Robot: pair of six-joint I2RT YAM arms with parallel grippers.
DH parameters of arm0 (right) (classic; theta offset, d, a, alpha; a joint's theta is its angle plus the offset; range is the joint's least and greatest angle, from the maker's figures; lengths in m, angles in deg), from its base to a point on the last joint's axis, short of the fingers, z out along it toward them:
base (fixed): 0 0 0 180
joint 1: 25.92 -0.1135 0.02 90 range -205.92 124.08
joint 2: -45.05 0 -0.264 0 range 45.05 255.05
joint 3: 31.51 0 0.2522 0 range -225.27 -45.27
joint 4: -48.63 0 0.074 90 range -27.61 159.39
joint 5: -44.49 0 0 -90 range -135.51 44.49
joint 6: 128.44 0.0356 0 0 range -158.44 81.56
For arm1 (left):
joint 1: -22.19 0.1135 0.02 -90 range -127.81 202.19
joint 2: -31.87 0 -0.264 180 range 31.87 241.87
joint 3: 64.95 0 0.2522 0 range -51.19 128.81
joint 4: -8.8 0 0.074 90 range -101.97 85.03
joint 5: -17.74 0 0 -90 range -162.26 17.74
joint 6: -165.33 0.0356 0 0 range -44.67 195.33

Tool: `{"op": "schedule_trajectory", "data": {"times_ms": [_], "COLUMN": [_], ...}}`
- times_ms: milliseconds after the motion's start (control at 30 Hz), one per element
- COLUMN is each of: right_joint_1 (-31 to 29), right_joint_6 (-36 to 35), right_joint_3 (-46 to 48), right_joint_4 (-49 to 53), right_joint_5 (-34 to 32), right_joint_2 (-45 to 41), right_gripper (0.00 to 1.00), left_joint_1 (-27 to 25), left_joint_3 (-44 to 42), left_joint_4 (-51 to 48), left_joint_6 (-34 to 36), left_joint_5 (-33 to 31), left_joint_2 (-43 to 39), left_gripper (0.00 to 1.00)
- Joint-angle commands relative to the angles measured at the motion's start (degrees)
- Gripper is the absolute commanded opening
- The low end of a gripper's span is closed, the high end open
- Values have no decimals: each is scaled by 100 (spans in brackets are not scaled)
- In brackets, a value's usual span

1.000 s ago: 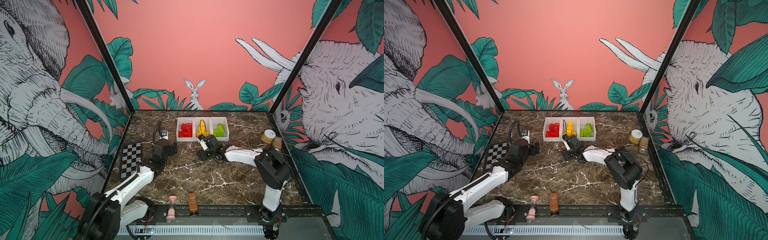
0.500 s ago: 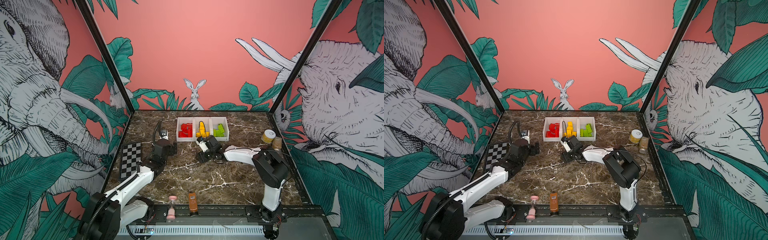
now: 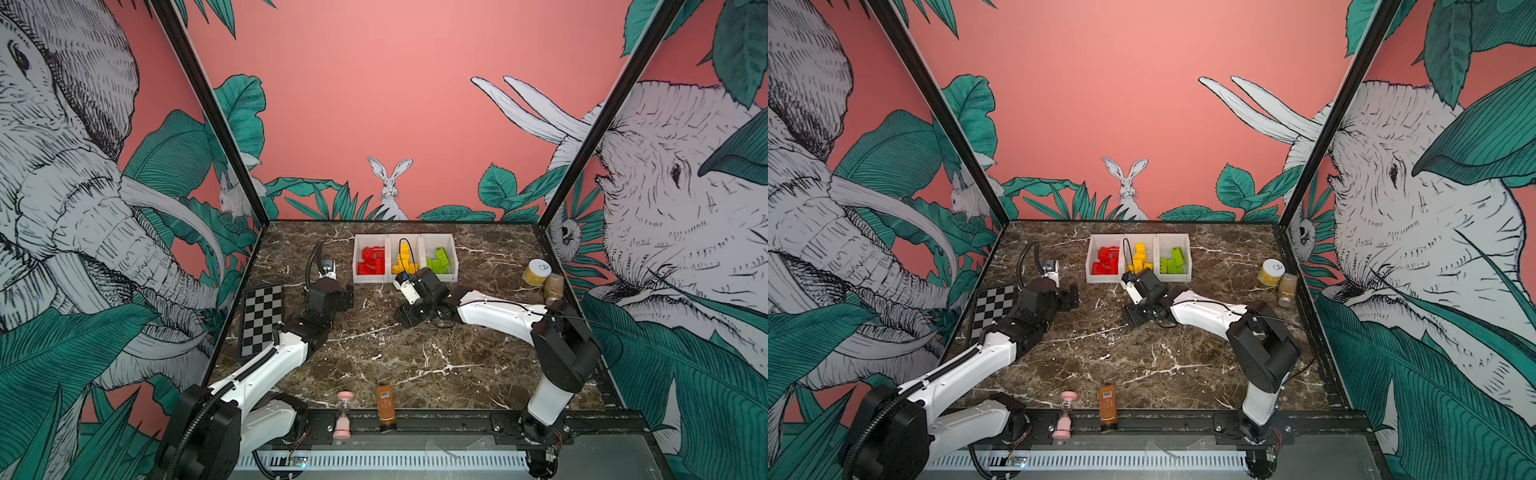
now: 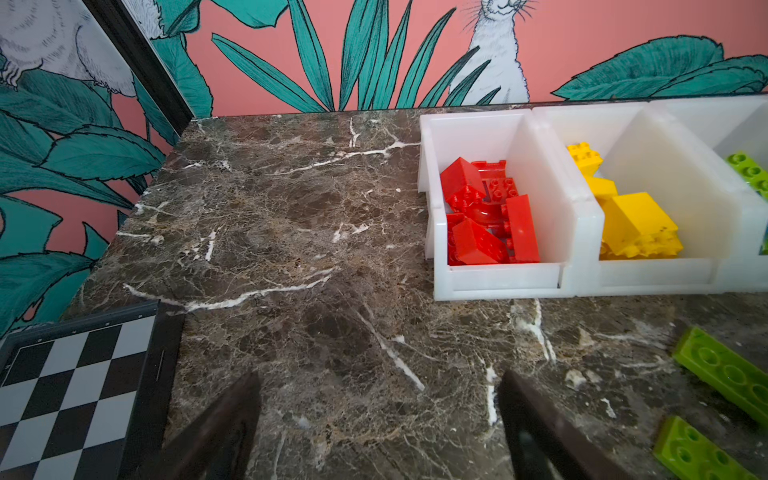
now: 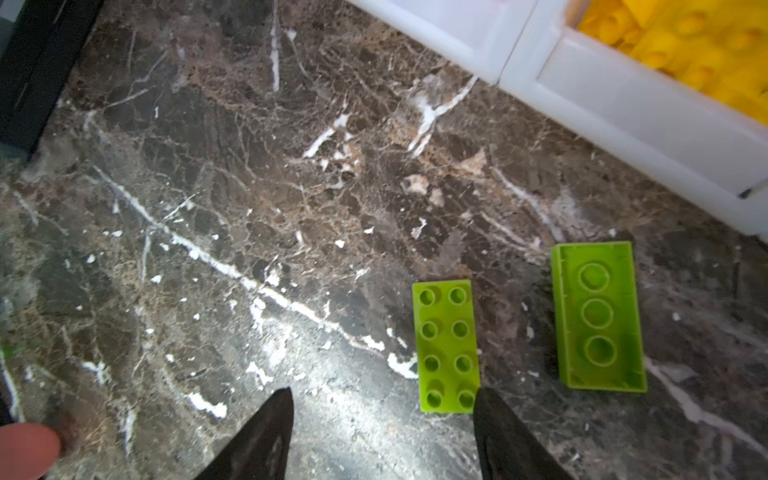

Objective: Sort the legos into containers by color
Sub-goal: 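Lower the right gripper onto a lime-green brick and grasp it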

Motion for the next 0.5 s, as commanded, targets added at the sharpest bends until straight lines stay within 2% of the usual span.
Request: {"op": "schedule_trajectory", "data": {"times_ms": [0,367,467], "right_joint_1": [3,3,3], "right_joint_6": [-266,-423,-413], "right_joint_3": [-188,-471,-464], "right_joint_4": [267,344,328], "right_joint_5": [-378,-638,-629], "right_joint_2": [374,968,1048], "right_gripper": [68,61,55], "left_joint_1": [36,36,36], "left_joint_3": [-76,-76,-85], "left_joint_4": [84,59,56], "left_joint_6": [43,43,43], "left_joint_5": [-82,-113,-133], "left_joint_2": [-122,-192,-200], "left_gripper": [90,90,90]}}
